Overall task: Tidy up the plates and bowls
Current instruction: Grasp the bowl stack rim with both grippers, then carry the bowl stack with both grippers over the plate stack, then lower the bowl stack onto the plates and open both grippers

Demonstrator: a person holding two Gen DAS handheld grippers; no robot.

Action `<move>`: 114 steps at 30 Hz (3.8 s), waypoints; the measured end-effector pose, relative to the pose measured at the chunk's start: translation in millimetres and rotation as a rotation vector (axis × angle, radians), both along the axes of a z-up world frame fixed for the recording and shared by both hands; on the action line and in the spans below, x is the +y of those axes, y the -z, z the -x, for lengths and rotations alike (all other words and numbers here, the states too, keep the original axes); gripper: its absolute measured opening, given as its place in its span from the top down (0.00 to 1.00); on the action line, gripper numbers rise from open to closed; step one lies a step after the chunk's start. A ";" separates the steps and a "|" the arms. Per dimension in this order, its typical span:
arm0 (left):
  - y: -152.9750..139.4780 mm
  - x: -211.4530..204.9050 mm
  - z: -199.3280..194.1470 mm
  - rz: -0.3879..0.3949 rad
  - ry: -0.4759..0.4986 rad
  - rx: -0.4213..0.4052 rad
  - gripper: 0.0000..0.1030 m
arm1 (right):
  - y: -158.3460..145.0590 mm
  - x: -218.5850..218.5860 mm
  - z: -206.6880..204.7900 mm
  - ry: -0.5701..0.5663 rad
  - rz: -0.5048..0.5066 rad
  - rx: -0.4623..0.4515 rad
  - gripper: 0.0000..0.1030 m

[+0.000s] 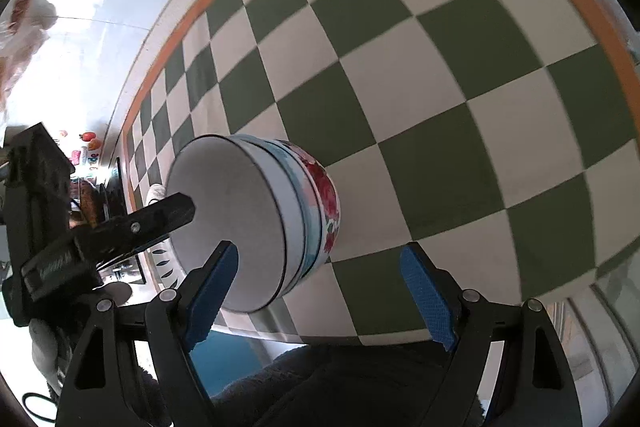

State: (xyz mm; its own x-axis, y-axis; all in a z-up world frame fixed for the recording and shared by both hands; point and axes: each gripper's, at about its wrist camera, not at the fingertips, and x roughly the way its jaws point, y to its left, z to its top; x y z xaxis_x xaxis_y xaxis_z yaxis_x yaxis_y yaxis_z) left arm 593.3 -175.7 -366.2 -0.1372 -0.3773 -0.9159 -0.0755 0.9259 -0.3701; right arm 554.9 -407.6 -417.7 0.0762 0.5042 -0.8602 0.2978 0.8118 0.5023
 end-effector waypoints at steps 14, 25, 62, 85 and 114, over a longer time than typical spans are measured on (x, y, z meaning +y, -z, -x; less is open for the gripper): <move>33.9 4.5 -9.7 0.123 -0.005 0.084 0.51 | 62.7 15.6 -23.6 0.028 -0.181 0.079 0.22; 38.6 14.7 -7.7 0.205 -0.022 0.050 0.54 | 80.2 29.9 -30.8 0.053 -0.243 0.079 0.39; -30.8 92.2 4.3 0.232 -0.165 -0.077 0.54 | 7.7 78.4 -51.8 -0.154 -0.224 -0.077 0.46; -16.0 252.2 41.9 0.198 -0.243 -0.063 0.54 | 16.5 263.7 -30.6 -0.252 -0.231 -0.052 0.48; 2.0 269.7 42.2 0.205 -0.231 -0.031 0.54 | 34.0 291.1 -38.5 -0.254 -0.199 -0.019 0.47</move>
